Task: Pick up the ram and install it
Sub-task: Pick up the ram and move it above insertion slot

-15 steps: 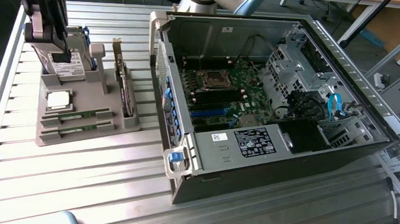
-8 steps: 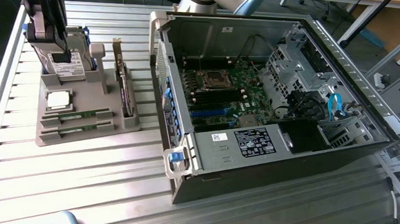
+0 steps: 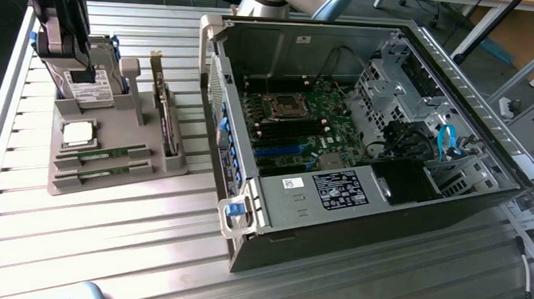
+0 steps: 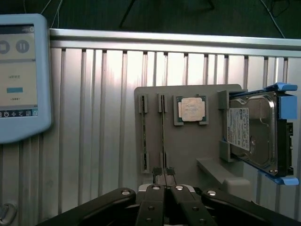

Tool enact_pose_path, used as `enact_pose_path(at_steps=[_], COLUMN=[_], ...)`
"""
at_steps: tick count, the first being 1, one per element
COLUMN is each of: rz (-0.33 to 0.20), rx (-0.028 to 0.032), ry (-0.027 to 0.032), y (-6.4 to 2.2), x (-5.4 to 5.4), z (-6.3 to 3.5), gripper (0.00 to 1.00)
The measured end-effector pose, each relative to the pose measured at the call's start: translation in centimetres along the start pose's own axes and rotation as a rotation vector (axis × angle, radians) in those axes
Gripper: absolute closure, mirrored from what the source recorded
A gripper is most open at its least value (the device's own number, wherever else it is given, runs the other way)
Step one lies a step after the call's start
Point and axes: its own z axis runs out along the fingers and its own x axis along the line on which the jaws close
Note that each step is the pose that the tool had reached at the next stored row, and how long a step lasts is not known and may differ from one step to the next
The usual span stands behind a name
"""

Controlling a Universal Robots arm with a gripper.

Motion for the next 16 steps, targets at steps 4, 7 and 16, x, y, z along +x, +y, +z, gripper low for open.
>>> enact_pose_path(at_steps=[4, 7, 16], rz=[0.000, 0.000, 0.000], rx=[-0.0001, 0.0000, 0.0001], ry=[0.0000, -0.0001, -0.0001], y=[0.00, 0.00, -0.02], x=[0.01, 0.01, 0.01], z=[0.01, 0.02, 0.66], gripper=[0.89, 0.89, 0.89])
